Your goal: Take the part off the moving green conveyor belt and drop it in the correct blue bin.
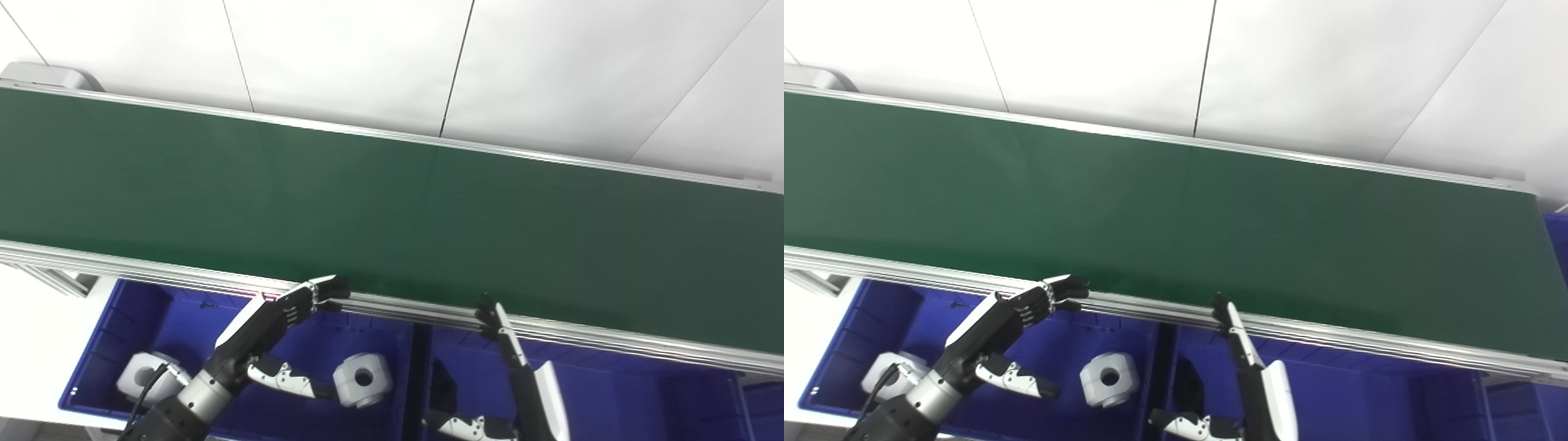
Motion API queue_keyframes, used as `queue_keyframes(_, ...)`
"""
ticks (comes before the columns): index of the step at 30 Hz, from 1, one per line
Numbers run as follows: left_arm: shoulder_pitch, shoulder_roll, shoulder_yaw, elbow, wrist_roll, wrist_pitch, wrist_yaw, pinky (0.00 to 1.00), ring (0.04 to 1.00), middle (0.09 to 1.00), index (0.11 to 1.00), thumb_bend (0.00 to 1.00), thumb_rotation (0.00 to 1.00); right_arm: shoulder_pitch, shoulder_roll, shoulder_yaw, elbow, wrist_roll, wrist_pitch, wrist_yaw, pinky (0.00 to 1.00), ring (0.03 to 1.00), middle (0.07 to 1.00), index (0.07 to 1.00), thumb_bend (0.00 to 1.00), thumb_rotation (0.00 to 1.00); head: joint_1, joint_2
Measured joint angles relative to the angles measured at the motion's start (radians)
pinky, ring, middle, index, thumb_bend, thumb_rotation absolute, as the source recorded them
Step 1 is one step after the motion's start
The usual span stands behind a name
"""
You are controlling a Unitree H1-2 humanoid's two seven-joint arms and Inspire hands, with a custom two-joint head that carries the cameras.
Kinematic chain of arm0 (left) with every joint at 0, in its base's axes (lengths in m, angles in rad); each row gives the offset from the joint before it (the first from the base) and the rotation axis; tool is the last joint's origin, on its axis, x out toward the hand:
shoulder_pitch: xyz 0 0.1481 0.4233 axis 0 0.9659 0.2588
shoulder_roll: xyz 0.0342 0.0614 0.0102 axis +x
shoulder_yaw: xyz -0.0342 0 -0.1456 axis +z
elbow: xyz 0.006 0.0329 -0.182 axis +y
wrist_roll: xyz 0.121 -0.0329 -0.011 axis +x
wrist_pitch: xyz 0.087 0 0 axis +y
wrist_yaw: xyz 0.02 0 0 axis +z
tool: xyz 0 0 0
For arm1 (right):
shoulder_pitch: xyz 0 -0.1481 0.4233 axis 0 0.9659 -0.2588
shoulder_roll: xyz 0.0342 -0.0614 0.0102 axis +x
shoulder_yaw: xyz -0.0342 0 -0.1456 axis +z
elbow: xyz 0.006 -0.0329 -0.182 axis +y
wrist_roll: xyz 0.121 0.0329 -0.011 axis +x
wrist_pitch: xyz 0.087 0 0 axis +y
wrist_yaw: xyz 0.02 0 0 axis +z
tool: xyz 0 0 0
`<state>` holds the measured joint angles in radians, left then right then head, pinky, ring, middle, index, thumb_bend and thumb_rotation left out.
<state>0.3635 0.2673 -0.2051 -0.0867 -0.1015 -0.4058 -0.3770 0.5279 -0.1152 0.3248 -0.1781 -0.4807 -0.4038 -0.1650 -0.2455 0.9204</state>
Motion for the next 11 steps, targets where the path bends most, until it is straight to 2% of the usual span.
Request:
queue_keyframes(3, -0.008, -0.014, -0.011, -0.002, 0.006, 0.013, 0.000, 0.78, 0.858, 0.875, 0.839, 0.86, 0.20, 0.000, -0.004, -0.013, -0.001, 0.009, 0.001, 0.015, 0.78, 0.861, 0.918, 0.960, 0.86, 0.37, 0.020, 0.006)
queue_keyframes(5, -0.008, -0.020, -0.021, -0.008, 0.022, 0.017, 0.001, 0.79, 0.862, 0.877, 0.846, 0.86, 0.20, 0.002, -0.007, -0.025, -0.008, 0.024, 0.002, 0.031, 0.76, 0.848, 0.911, 0.955, 0.86, 0.38, 0.093, 0.012)
queue_keyframes(6, -0.008, -0.023, -0.029, -0.011, 0.029, 0.018, 0.002, 0.80, 0.864, 0.878, 0.848, 0.86, 0.20, 0.003, -0.010, -0.030, -0.012, 0.032, 0.002, 0.037, 0.75, 0.842, 0.908, 0.953, 0.86, 0.38, 0.094, 0.012)
queue_keyframes(7, -0.008, -0.027, -0.038, -0.016, 0.043, 0.019, 0.002, 0.83, 0.876, 0.882, 0.851, 0.86, 0.20, 0.003, -0.016, -0.036, -0.015, 0.041, 0.002, 0.044, 0.76, 0.843, 0.907, 0.950, 0.86, 0.37, 0.142, 0.017)
queue_keyframes(9, -0.005, -0.038, -0.058, -0.037, 0.077, 0.022, 0.002, 0.86, 0.895, 0.891, 0.857, 0.87, 0.21, 0.004, -0.032, -0.049, -0.026, 0.068, 0.002, 0.059, 0.76, 0.842, 0.905, 0.951, 0.85, 0.37, 0.143, 0.017)
queue_keyframes(11, -0.005, -0.046, -0.076, -0.052, 0.093, 0.028, 0.001, 0.85, 0.902, 0.903, 0.862, 0.88, 0.21, 0.005, -0.047, -0.060, -0.035, 0.093, 0.002, 0.073, 0.75, 0.833, 0.900, 0.951, 0.85, 0.37, 0.221, 0.032)
